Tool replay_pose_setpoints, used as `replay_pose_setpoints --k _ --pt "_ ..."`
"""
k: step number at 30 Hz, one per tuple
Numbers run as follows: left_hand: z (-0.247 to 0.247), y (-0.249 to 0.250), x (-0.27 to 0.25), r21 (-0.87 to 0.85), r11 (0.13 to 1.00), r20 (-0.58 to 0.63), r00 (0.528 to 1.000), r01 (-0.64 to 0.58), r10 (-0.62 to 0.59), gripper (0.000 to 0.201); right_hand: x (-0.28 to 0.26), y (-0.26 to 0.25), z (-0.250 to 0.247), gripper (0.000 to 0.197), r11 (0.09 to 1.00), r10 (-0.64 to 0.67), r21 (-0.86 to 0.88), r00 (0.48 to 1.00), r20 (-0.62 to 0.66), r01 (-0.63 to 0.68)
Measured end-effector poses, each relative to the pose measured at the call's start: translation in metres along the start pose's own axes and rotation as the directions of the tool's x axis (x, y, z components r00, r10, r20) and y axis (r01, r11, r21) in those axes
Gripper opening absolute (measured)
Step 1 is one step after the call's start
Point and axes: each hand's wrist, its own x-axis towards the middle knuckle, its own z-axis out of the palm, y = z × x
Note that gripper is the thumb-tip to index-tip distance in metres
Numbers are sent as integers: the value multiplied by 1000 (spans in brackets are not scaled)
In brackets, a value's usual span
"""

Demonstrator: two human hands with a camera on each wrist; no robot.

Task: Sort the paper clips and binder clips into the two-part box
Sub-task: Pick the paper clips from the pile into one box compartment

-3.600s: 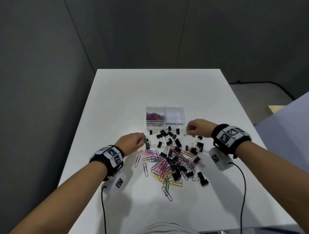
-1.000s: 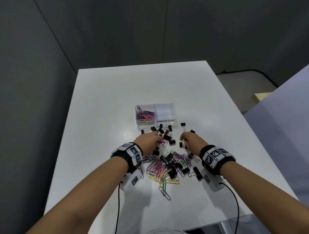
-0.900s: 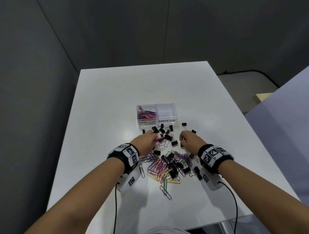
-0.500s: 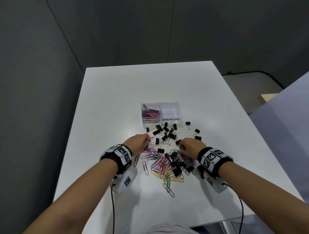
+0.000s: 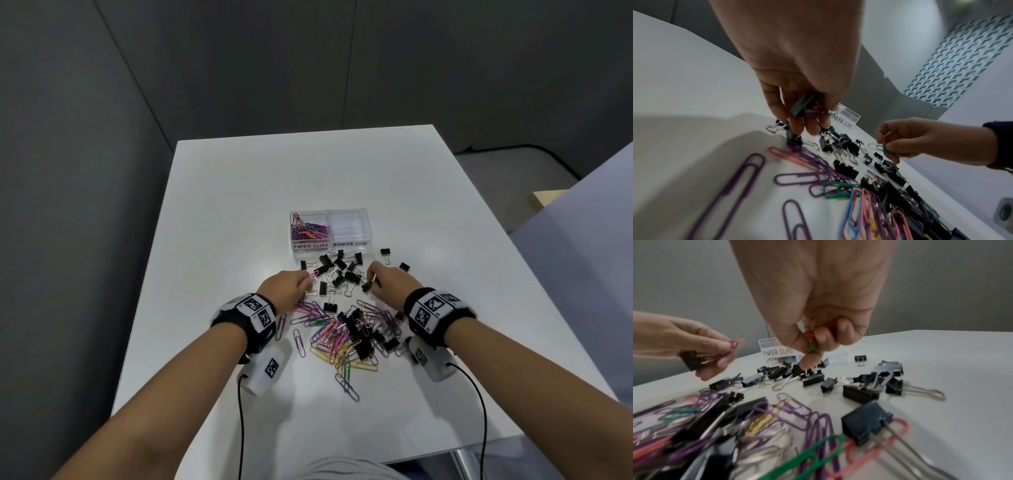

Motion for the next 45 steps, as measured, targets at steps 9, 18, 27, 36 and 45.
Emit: replay_pose_setpoints --k 9,18,27,36,45 --pt "-7 11 6 -29 998 -72 996 -61 59 34 -9 10 -12 22 990 42 131 997 61 -50" --pt "-8 8 4 -35 999 -98 994 -41 37 33 -23 25 -1 29 976 95 -208 983 155 -62" --pt "-6 1 -6 -58 998 -25 999 22 -24 31 -31 18 15 24 972 98 -219 993 64 -82" --pt "-6 -4 -4 50 997 -5 998 63 -63 28 -9 0 16 16 999 37 -20 991 127 -35" --pt "-6 1 3 268 963 38 999 5 -15 32 -2 15 -15 14 897 18 442 1000 14 -22"
